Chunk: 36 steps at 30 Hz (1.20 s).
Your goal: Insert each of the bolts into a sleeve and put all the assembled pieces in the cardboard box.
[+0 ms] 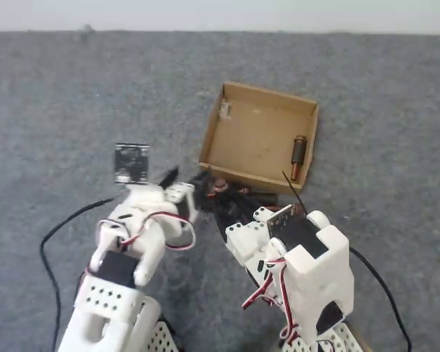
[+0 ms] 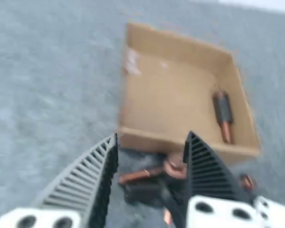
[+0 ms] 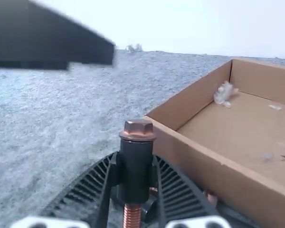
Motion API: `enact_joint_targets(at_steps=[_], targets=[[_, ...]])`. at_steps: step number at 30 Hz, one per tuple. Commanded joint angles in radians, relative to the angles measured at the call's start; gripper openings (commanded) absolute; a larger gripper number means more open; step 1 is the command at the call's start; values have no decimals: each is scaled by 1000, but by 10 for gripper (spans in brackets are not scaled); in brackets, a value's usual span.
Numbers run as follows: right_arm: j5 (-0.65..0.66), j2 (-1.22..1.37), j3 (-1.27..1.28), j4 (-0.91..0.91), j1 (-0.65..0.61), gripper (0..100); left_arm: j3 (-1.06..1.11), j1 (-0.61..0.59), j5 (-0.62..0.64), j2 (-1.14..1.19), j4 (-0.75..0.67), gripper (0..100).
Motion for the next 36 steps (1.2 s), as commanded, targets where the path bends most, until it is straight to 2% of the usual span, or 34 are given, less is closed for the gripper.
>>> enact_joint_targets(at_steps=[1,7,14,17,21,25,29,36], targets=[[14,-13,-15,-1,16,6,-53,-52,25,-6,3,213],[14,-13,0,-5,16,6,-65,-95,21,226,-137,194],[12,-13,5,-8,16,6,-162,-130,18,543,-180,6],[17,-21,23,-15,16,6,-160,-130,11,583,-180,12],[18,-71,37,38,16,6,-119,-127,-92,600,-189,11],[18,-166,63,139,33,6,-88,-130,-95,597,-258,11],[18,-315,97,260,62,6,-90,-130,-97,600,-265,11],[18,-564,104,633,62,6,-91,-132,-97,601,-265,11]])
